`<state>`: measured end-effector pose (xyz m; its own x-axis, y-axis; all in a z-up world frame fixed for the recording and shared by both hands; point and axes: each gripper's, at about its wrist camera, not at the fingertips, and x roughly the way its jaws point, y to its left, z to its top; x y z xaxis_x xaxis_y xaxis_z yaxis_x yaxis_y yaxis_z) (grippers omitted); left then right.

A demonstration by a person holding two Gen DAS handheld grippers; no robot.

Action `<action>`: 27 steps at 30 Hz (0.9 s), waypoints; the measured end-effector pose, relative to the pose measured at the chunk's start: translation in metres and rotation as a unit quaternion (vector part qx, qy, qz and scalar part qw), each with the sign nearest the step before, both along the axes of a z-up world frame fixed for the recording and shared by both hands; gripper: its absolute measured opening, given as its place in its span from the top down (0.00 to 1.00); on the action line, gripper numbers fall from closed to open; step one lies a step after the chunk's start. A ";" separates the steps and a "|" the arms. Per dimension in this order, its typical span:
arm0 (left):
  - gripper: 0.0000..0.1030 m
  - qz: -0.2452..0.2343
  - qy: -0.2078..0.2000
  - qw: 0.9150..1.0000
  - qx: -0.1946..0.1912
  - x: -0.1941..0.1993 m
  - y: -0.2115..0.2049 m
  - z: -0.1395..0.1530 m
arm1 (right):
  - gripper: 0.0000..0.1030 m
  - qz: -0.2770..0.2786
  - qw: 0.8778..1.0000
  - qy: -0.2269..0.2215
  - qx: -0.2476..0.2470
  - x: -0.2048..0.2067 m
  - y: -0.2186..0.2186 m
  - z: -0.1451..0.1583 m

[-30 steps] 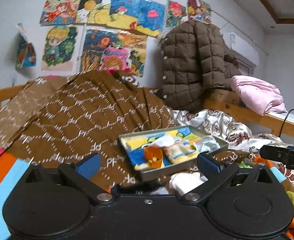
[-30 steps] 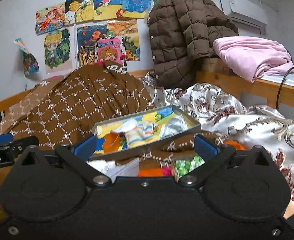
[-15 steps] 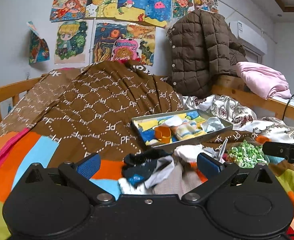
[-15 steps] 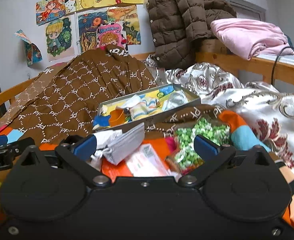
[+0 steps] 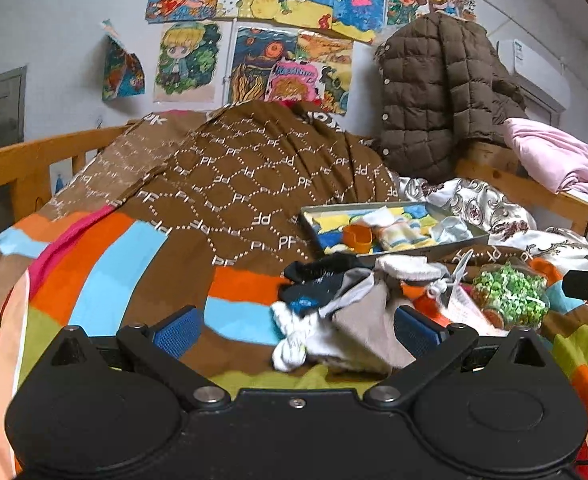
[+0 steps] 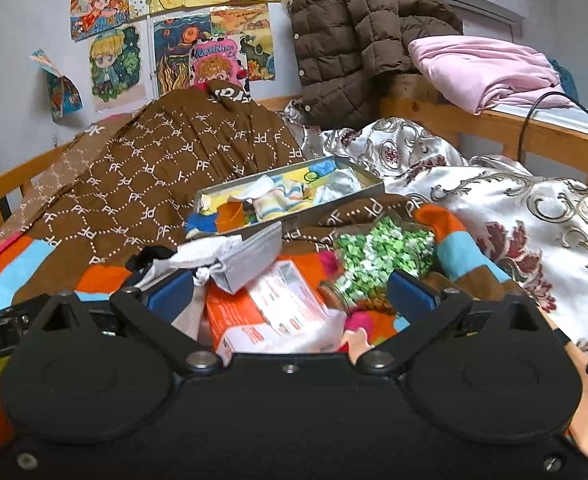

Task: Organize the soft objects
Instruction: 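Move both open tools over the pile of soft items beside the tray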

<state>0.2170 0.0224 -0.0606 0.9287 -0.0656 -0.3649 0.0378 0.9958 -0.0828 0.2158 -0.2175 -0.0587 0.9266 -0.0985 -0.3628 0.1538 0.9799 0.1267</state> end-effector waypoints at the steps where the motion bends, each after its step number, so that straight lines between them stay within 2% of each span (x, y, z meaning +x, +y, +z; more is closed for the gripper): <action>1: 0.01 0.000 0.001 1.000 0.001 -0.001 -0.001 -0.001 | 0.00 0.000 1.000 0.002 0.001 -0.002 0.001 -0.001; 8: 0.01 0.000 0.011 1.000 0.010 -0.004 -0.007 -0.008 | 0.00 -0.001 1.000 0.005 -0.012 -0.009 0.009 -0.005; 17: 0.01 0.004 0.019 0.999 0.025 -0.004 -0.008 -0.012 | 0.00 0.012 0.999 0.026 -0.024 0.000 0.011 -0.015; 27: 0.01 0.013 0.032 0.998 0.048 0.005 0.004 -0.018 | 0.01 0.073 0.996 0.042 -0.043 0.020 0.033 -0.023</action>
<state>0.2220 0.0267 -0.0781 0.9043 -0.0043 -0.4269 0.0098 0.9999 0.0106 0.2362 -0.1846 -0.0822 0.8999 0.0010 -0.4360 0.0157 0.9993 0.0347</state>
